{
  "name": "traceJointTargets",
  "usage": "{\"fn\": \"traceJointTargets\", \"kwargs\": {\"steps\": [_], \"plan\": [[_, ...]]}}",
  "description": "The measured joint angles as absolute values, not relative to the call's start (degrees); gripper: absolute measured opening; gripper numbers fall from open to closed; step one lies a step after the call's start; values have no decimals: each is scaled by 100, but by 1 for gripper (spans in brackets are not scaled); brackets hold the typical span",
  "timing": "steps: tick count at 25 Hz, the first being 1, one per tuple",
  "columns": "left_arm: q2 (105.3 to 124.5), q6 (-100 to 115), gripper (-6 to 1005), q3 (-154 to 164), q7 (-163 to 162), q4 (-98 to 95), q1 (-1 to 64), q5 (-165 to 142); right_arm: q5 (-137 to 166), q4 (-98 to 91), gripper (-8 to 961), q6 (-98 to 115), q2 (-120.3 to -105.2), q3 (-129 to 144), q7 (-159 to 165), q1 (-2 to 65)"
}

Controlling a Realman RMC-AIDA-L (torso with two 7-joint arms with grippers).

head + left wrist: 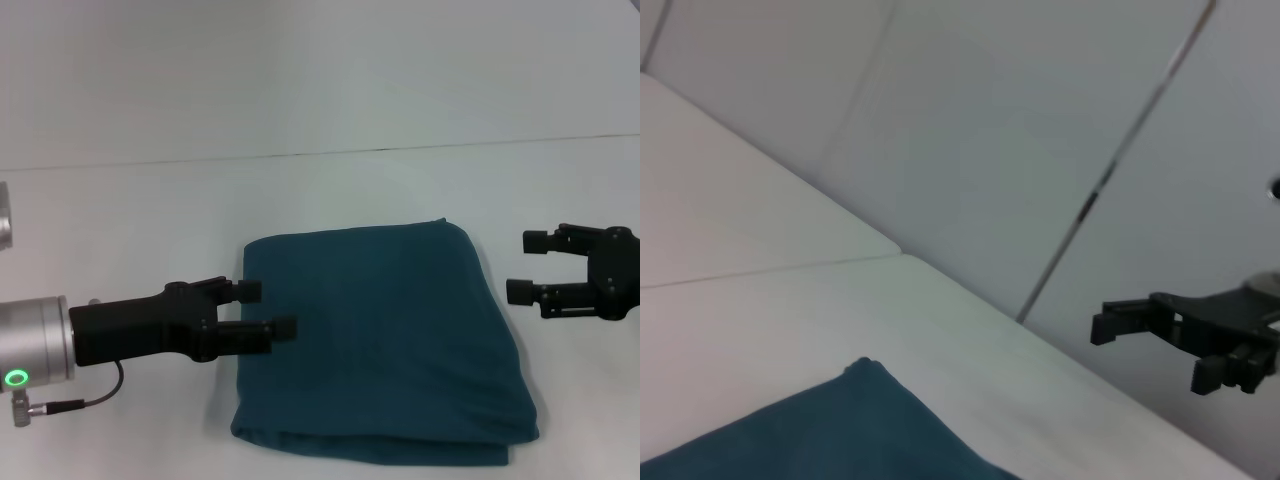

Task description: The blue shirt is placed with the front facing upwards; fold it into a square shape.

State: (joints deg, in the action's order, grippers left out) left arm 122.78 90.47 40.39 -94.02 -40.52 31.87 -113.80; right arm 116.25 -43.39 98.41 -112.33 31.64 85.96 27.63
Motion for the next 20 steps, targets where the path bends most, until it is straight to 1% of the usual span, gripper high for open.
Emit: {"fn": "traceJointTargets", "kwargs": {"steps": [10,20], "plan": [[12276,9213,921,4061,-9235,-4126,3082,-11386,11929,-4446,946,9778,-11405,3283,8624,2811],[12262,9321,921,4023,-9223,-4131,3022,-11368,11981,-4447,947,9810,-11360,3282,8757,2802]]}}
